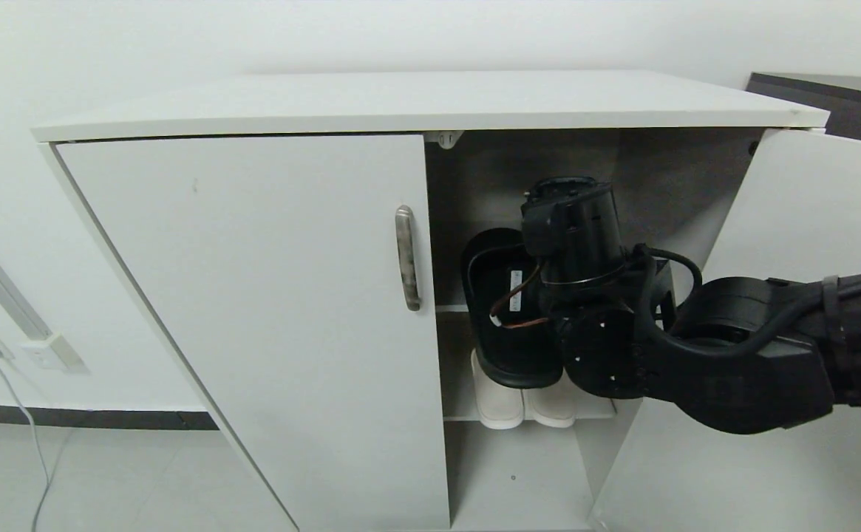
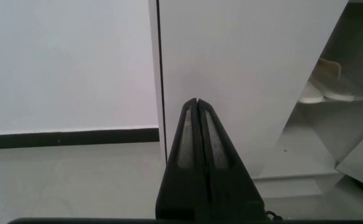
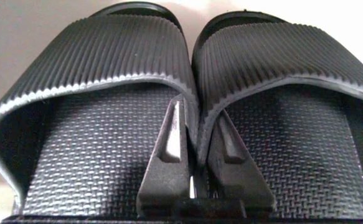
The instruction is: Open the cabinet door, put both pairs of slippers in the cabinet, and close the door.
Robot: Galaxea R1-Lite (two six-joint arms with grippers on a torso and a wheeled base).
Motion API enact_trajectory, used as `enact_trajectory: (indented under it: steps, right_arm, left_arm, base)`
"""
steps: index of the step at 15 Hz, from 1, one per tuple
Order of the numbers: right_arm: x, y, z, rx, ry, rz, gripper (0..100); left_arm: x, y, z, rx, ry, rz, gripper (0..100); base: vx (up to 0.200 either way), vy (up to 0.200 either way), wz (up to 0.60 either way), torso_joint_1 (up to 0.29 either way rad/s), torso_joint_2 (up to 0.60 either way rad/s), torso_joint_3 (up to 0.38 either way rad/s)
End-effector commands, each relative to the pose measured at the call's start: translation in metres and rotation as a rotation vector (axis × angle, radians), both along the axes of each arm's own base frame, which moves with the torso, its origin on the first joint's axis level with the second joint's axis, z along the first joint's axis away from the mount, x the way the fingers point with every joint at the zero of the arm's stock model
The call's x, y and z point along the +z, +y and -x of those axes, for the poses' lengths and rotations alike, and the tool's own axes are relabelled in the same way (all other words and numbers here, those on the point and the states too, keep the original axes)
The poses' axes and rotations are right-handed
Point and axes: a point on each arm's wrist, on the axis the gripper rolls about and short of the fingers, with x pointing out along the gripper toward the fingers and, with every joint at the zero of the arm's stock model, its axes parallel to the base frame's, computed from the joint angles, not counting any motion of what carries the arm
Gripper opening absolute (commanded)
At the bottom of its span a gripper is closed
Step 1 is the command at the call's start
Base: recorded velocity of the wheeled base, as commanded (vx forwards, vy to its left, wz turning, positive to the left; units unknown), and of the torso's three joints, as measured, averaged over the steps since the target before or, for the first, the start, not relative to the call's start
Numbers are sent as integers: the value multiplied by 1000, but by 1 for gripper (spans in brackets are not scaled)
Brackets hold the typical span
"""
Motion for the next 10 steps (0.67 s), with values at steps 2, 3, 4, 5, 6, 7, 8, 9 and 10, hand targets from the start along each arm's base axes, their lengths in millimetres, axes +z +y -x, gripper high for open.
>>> enact_trajectory:
  steps: [2,3,4,5,6,7,8,9,10]
  right_arm:
    - [-9,0,-11,-6,17,11,0]
    - [-7,-1,-15,-14,13,6,0]
    - [-8,-1,-17,-20,13,5,0]
    - [-7,-2,-24,-23,13,3,0]
    - [-7,-1,-29,-19,12,-3,0]
    - [-7,1,-34,-20,10,-4,0]
    - [-9,1,-41,-29,8,2,0]
    - [-9,2,-44,-33,6,2,0]
    - [-7,2,-53,-43,-3,3,0]
  left_arm:
    - [0,0,0,1,0,1,0]
    - [0,0,0,1,0,1,0]
    - [0,0,0,1,2,1,0]
    - [0,0,0,1,0,1,0]
    - [0,0,0,1,0,1,0]
    - [0,0,0,1,0,1,0]
    - [0,0,0,1,0,1,0]
    - [0,0,0,1,0,1,0]
    - [0,0,0,1,2,2,0]
  base:
    - [0,0,0,0,0,0]
    - [0,0,0,0,0,0]
    - [0,0,0,0,0,0]
    - [0,0,0,0,0,0]
    - [0,0,0,0,0,0]
    - [0,0,0,0,0,0]
    - [0,0,0,0,0,0]
    - [0,0,0,0,0,0]
    - [0,0,0,0,0,0]
